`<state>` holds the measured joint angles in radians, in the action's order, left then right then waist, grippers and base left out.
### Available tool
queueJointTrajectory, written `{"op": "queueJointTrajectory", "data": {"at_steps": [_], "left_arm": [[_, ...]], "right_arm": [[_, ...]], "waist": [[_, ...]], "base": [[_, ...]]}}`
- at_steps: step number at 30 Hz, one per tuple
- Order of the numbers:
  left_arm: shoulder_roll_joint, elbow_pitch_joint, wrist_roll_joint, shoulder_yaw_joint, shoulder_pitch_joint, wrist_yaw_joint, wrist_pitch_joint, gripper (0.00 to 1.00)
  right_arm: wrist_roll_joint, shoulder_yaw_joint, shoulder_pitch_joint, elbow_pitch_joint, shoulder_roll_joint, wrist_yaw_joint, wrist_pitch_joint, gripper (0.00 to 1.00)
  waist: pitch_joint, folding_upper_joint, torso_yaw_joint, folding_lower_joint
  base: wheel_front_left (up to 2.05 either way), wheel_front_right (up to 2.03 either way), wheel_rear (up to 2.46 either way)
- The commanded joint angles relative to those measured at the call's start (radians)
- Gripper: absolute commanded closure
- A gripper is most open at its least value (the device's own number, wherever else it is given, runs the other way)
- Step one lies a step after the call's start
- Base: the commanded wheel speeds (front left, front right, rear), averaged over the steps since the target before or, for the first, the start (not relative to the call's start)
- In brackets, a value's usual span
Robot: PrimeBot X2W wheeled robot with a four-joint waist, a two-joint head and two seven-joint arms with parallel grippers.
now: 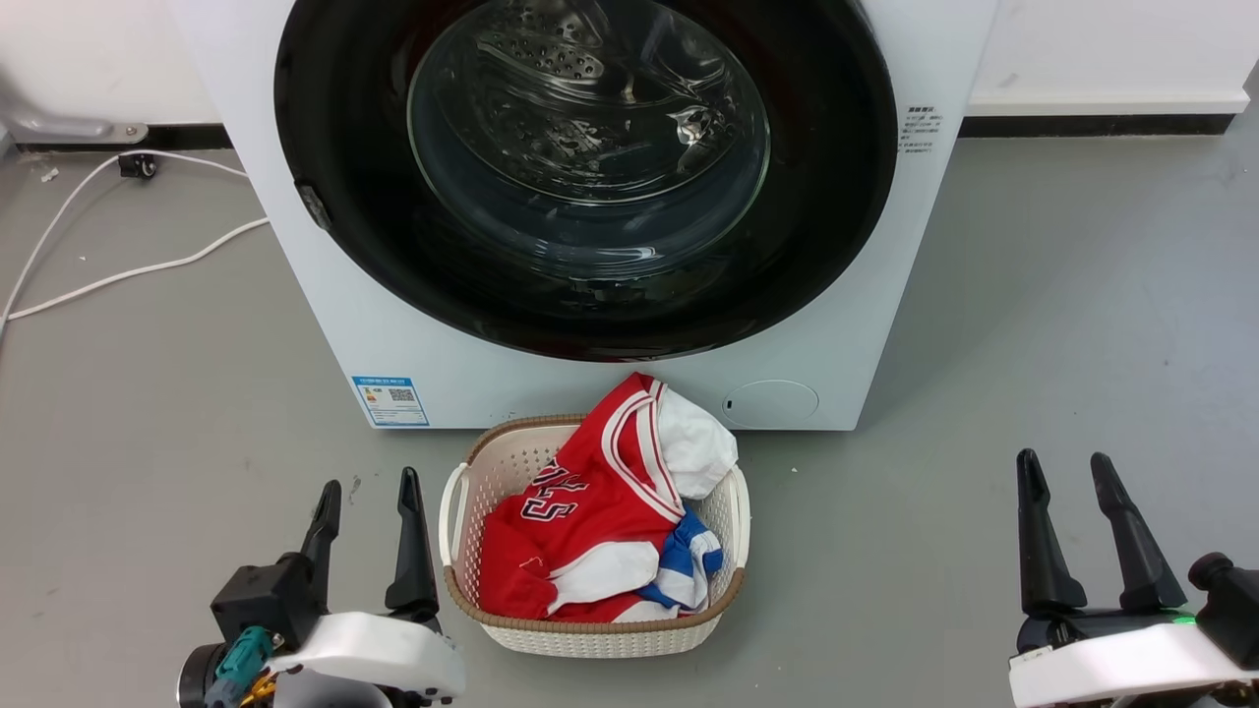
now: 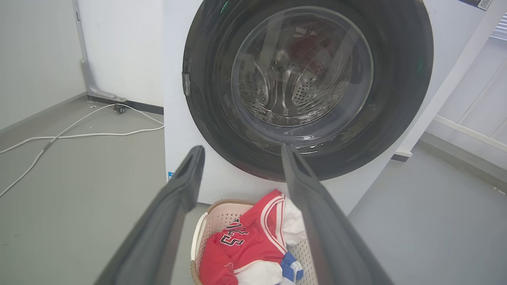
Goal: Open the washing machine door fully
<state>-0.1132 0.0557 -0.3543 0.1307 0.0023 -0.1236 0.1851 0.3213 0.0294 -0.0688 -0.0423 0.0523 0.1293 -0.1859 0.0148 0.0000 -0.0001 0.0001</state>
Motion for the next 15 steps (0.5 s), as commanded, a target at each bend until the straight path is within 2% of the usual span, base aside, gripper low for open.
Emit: {"op": "queueJointTrajectory", "data": {"at_steps": [1,15], "left_arm": [[0.002,-0.011,0.021,0.005,0.006,-0.002,0.008,0.0],[0.023,0.004,0.143,-0.004,0.025,0.024,0.042,0.0]], "right_arm": [[-0.02,0.002,-0.004,-0.014,-0.001,0.002,-0.009,0.0],[-0.112,-0.011,-0.029,-0.022,-0.002,0.002,-0.043,0.0]], "waist": [[0.001,0.0,0.0,-0.0001],[0.003,0.0,0.004,-0.0001]], "base": [[0.0,0.0,0.0],[0.0,0.0,0.0]]}}
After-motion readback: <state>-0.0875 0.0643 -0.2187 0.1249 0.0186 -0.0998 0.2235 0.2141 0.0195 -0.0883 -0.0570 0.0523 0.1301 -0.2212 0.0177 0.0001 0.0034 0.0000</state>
